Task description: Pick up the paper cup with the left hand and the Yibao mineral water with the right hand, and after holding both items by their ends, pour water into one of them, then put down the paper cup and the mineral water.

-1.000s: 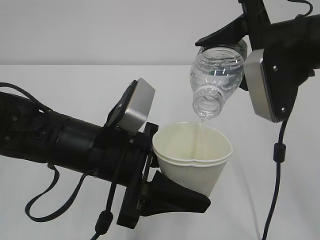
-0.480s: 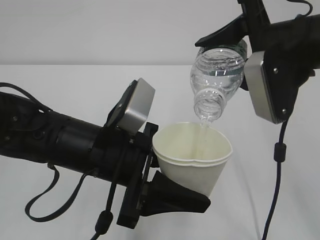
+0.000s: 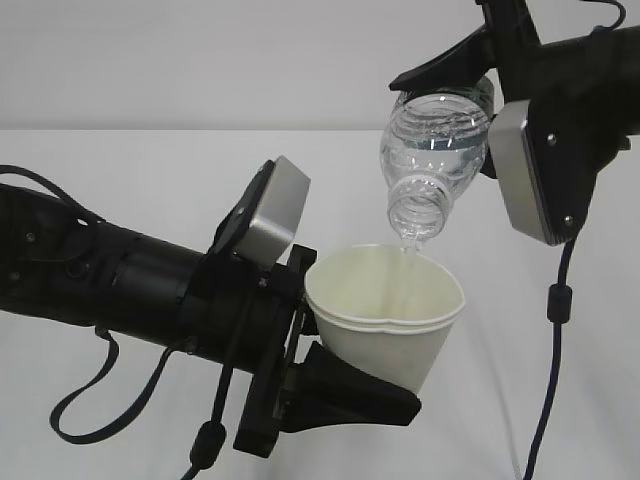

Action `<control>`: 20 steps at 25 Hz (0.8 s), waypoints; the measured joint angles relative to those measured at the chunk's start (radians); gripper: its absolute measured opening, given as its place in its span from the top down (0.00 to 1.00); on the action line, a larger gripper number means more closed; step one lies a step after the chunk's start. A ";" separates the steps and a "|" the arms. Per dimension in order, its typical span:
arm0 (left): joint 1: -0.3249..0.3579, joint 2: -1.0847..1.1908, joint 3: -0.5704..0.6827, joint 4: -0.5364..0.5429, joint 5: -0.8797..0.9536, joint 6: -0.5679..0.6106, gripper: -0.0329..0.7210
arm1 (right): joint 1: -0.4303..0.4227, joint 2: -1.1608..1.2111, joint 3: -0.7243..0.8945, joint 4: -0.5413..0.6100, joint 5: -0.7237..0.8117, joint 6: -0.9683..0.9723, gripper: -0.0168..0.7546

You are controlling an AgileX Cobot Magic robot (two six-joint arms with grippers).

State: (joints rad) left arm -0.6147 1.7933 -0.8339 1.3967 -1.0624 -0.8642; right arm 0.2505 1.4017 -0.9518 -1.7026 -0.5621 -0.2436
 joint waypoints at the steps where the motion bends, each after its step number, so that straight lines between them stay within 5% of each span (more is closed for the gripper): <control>1: 0.000 0.000 0.000 0.000 0.000 0.000 0.38 | 0.000 0.000 0.000 0.000 0.000 0.000 0.44; 20: 0.000 0.000 0.000 0.014 0.000 -0.006 0.38 | 0.000 0.000 -0.002 0.000 -0.019 -0.001 0.44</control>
State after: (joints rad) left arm -0.6147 1.7933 -0.8339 1.4107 -1.0624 -0.8703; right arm 0.2505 1.4017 -0.9539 -1.7026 -0.5809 -0.2451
